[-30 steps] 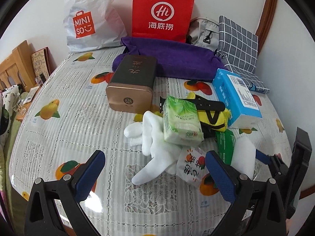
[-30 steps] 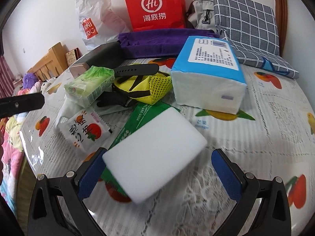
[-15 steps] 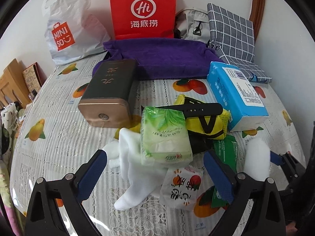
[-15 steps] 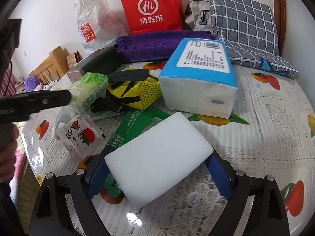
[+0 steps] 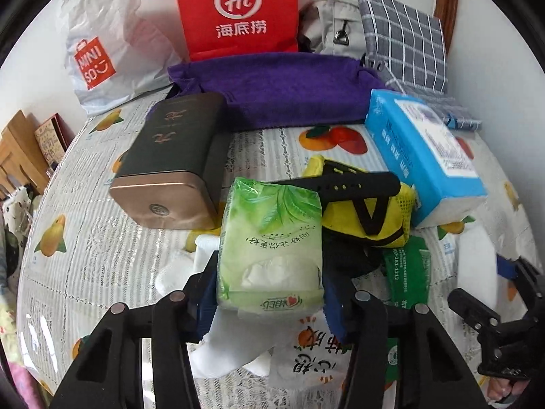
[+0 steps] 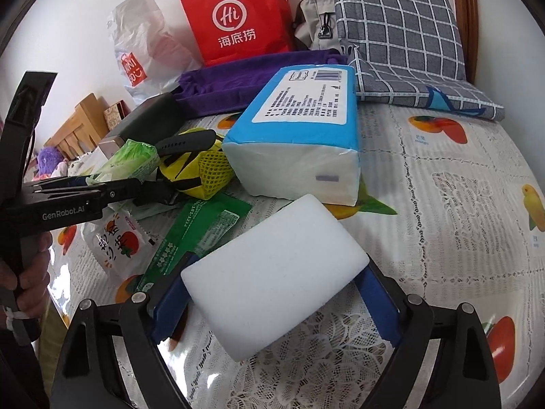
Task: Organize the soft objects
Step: 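Carry the sponge and tissue pack in both grippers over the purple towel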
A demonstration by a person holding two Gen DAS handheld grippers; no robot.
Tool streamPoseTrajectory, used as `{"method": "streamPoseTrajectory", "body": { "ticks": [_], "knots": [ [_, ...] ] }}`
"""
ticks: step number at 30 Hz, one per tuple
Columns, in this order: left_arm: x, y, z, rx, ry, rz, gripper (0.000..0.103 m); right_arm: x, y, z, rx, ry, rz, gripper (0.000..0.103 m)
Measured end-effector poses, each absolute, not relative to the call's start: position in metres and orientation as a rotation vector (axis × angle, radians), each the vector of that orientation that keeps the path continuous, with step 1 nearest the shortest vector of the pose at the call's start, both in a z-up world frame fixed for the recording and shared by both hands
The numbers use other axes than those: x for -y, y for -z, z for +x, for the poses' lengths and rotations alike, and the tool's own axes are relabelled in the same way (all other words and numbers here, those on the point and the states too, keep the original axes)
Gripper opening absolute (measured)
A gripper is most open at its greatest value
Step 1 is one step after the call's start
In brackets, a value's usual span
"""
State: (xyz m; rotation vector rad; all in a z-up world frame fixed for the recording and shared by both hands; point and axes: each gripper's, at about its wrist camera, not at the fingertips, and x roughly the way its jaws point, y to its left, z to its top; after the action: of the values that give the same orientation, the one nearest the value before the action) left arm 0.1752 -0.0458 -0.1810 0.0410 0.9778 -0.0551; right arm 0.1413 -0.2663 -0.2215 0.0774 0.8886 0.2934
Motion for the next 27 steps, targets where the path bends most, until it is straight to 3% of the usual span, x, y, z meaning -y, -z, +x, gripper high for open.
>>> {"method": "streamPoseTrajectory", "body": {
  "ticks": [11,27],
  "knots": [
    [-0.006,0.157,0.159,-0.946,0.013,-0.087,0.05,0.262,0.216,0.137,-0.895,-0.239,0.023,0.09],
    [-0.035,0.124,0.174,-0.928,0.017,-0.142,0.05,0.253,0.143,0.155,-0.825,-0.18,0.02,0.09]
  ]
}}
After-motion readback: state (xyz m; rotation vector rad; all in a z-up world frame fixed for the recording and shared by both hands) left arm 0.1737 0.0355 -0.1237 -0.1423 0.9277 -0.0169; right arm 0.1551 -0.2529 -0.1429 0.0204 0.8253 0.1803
